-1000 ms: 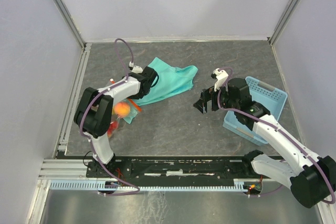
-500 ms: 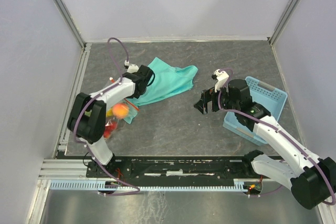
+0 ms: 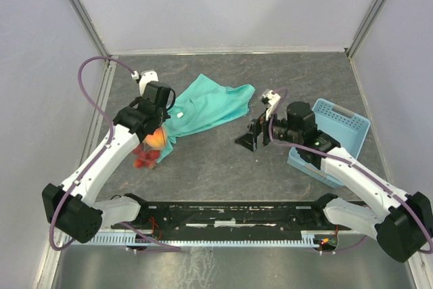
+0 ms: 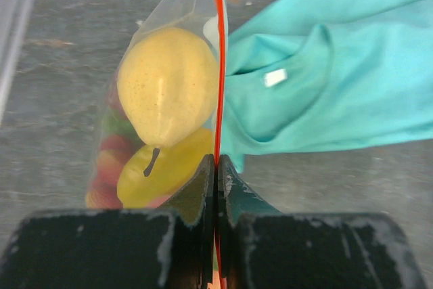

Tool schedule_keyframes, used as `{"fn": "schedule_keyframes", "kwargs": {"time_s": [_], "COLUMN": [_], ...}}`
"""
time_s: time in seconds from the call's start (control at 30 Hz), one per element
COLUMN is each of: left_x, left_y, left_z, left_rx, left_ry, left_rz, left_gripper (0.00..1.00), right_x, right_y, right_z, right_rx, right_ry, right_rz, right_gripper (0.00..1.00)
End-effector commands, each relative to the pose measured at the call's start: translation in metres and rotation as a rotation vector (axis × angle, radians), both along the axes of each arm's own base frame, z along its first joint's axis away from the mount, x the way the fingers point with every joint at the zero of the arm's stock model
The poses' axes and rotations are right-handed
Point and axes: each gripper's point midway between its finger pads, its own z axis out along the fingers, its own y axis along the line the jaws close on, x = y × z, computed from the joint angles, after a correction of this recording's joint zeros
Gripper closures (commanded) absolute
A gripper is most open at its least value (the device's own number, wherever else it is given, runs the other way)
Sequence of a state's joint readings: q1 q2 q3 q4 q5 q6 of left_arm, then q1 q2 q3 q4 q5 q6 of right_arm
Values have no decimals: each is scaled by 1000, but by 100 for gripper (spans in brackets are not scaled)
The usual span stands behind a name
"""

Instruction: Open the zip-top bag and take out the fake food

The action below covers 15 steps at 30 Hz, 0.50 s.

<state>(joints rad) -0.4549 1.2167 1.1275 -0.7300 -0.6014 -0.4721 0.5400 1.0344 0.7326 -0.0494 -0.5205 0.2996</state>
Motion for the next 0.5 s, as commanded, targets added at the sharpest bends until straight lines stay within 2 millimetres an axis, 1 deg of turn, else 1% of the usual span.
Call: {"fn": "schedule_keyframes", "kwargs": {"time_s": [0.0,0.07,0.17,0.2,0.23,0.3,0.4,0.47], "left_x": [9,9,9,9,9,10,11,10], "left_y": [-46,-55,-68,-71,-73,-78,-79,-79], "left_z": [28,33,35,36,36,35,35,33], "left_rx": [-333,-439,-571,-606,-633,-667,-688,-695], "left_ry": [-132,-167,-200,-203,-202,-191,-179,-179], "left_rz": [-36,-15,11,21,30,52,89,111], "left_gripper": [97,97,97,97,97,97,97,97], "right_x": [-7,-11,-19,-22,-24,-27,-22,-16], "right_y": [42,59,86,96,105,121,135,143], "right_z": [40,44,46,49,45,45,48,54], "right_rx": [78,79,64,52,31,1,-32,-20], "right_ry": [-168,-245,-331,-362,-376,-418,-461,-450], "right_rz": [124,140,160,164,170,158,62,-2], "right_gripper": [1,1,1,1,1,1,1,1]}}
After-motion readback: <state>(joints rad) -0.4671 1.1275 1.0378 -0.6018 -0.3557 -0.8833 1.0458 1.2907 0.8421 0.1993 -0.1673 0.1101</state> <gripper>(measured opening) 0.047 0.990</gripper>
